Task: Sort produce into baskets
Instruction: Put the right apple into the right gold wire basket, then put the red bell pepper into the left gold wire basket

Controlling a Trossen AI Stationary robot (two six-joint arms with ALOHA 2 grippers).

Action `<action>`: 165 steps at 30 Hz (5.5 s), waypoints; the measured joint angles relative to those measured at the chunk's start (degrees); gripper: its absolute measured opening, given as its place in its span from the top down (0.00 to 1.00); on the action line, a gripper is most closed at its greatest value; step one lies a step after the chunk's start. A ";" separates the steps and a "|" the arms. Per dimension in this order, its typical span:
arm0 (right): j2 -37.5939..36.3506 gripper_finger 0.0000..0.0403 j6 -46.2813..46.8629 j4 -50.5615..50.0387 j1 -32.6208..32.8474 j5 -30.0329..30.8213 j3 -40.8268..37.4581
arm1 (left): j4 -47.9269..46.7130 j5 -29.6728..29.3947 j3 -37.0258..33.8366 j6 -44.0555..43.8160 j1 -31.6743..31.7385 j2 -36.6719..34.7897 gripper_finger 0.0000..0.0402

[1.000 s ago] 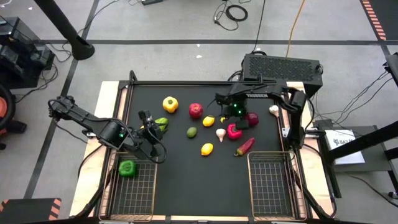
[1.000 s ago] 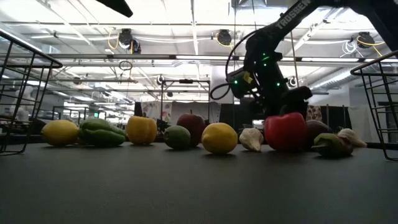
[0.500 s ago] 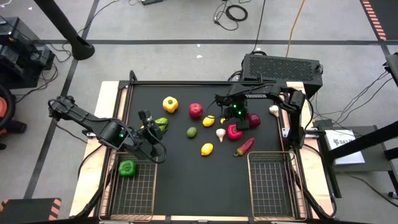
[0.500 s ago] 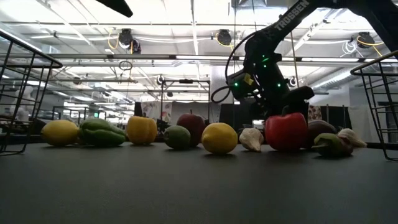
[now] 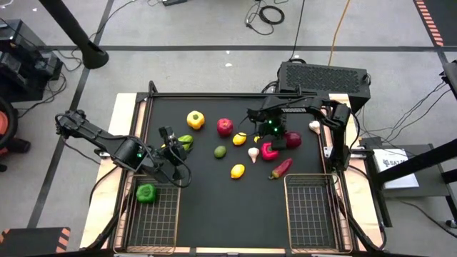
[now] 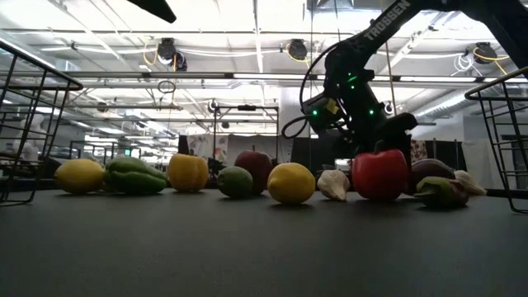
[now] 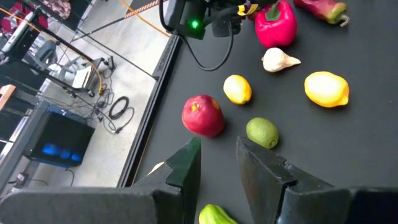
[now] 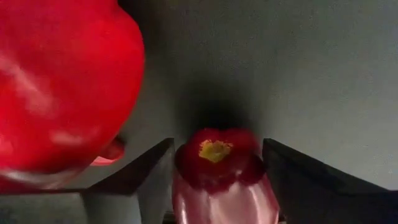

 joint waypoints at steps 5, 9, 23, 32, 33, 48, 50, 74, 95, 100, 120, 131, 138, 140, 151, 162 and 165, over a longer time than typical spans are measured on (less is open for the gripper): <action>-0.14 0.26 0.86 0.00 0.00 0.19 0.33 | 0.00 0.00 0.00 -0.02 0.00 0.00 0.72; -0.14 0.18 0.85 0.11 0.00 0.87 1.22 | 0.00 0.00 0.00 -0.02 0.00 0.01 0.72; -0.14 0.16 -4.13 -0.69 -0.72 3.02 1.25 | -0.02 0.02 0.00 -0.07 0.01 0.00 0.72; -0.14 0.16 -4.35 -1.98 -0.76 3.09 1.24 | -0.02 0.81 0.00 -0.15 0.00 0.00 0.72; -0.14 0.16 -4.49 -2.03 -0.76 3.09 1.22 | -0.02 1.01 0.00 -0.19 0.00 0.02 0.72; -0.18 0.16 -6.87 -1.99 -0.81 2.31 -2.52 | -0.17 2.86 0.00 -0.17 0.02 0.00 0.72; -0.18 0.16 -6.80 -1.13 -0.81 2.33 -4.07 | -0.29 3.02 0.00 -0.17 0.01 0.00 0.72; -0.18 0.29 -4.28 -0.97 -0.79 2.89 -5.57 | -1.05 2.69 0.00 -0.02 0.02 0.00 0.72; -6.82 0.29 11.47 -15.30 -0.29 -4.96 6.10 | -1.05 2.54 0.00 0.00 0.00 0.00 0.72; -15.17 0.29 18.00 -15.41 2.14 -10.75 6.58 | -1.05 2.61 0.00 0.00 0.01 0.01 0.72; -40.55 0.29 67.11 -12.39 34.39 -4.12 6.15 | -1.03 2.84 0.00 -0.02 0.02 0.00 0.72; -37.79 0.29 82.94 -2.90 55.98 11.10 1.71 | -0.98 2.86 0.00 -5.29 0.01 0.00 0.72; -33.35 0.29 87.85 -2.78 62.49 13.50 -0.81 | -0.94 2.96 0.00 -10.39 0.01 0.01 0.72; -32.18 0.29 88.88 -2.64 63.73 14.17 -1.05 | -0.76 2.99 0.00 -11.20 0.02 0.00 0.72; -25.42 0.21 90.18 -4.61 66.05 15.31 -1.20 | 2.38 3.02 0.00 -12.00 0.00 0.00 0.72; -25.49 0.16 88.86 -6.04 66.12 18.12 -1.25 | 3.09 3.00 0.00 -12.00 0.01 0.02 0.72; -25.51 0.16 87.54 -6.88 65.97 19.47 -1.19 | 3.78 2.99 0.00 -11.98 0.01 0.29 0.72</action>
